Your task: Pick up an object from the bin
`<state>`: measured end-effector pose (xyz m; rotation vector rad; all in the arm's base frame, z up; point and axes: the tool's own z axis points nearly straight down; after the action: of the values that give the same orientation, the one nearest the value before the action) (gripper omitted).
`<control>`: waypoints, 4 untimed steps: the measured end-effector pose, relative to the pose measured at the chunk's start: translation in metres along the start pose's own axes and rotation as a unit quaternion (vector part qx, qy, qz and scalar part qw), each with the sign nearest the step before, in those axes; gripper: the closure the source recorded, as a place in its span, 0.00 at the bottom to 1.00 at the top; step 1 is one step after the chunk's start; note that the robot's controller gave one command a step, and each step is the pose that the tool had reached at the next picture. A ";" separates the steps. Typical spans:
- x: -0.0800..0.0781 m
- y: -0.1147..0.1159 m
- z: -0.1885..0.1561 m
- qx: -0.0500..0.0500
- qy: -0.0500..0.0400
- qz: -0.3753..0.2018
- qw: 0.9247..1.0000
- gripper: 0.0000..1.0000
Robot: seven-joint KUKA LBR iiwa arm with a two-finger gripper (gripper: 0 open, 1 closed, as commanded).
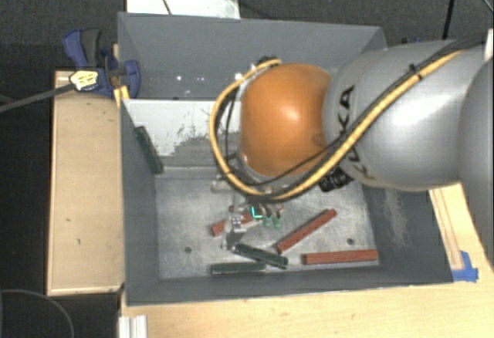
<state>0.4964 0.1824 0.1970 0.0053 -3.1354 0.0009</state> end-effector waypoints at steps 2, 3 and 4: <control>-0.027 -0.050 0.079 -0.001 -0.006 -0.024 1.000 0.00; -0.030 -0.077 0.122 -0.003 -0.003 -0.092 0.996 0.00; -0.031 -0.077 0.121 0.000 -0.006 -0.001 1.000 0.00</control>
Offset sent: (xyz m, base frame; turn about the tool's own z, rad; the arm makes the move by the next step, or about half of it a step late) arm 0.0371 -0.0775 -0.1270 -0.0709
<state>0.5271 0.1051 0.0762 0.0091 -3.1475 0.0011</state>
